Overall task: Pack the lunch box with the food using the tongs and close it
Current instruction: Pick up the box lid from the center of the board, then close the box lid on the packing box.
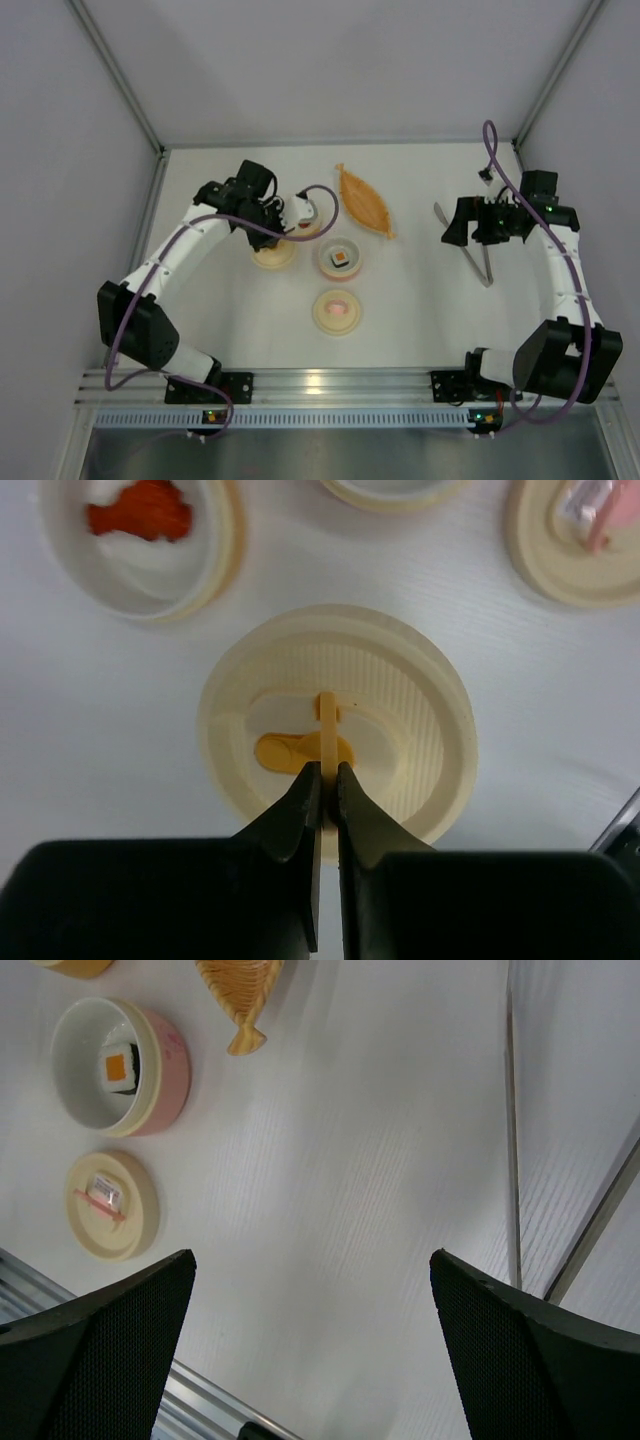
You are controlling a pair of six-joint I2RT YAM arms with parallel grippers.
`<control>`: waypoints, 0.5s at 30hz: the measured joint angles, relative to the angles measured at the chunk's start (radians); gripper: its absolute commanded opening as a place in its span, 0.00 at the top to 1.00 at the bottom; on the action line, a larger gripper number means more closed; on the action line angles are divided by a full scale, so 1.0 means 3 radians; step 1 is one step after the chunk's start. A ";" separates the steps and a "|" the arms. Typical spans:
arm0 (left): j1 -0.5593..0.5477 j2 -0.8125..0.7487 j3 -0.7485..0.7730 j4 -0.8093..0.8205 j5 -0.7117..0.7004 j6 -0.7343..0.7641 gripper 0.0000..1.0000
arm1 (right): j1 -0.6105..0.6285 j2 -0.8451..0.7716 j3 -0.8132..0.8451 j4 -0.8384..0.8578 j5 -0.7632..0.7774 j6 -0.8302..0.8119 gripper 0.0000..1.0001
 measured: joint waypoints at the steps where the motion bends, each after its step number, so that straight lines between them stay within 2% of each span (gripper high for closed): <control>1: 0.0000 0.0029 0.0214 -0.0027 -0.0058 -0.0156 1.00 | 0.0000 -0.0006 0.0000 0.0000 -0.0005 0.0003 0.01; 5: 0.0001 0.0259 0.1053 -0.0083 -0.0275 -0.0955 1.00 | 0.0000 -0.0028 0.0000 -0.0001 -0.0013 0.0004 0.01; 9: 0.0000 0.0763 0.1804 -0.0102 -0.0521 -0.1760 1.00 | 0.0000 -0.0028 0.0000 -0.0003 -0.0011 0.0004 0.00; 15: -0.0004 0.1562 0.2561 -0.0188 -0.1021 -0.2831 1.00 | 0.0000 -0.0028 -0.0001 -0.0001 -0.0010 0.0004 0.01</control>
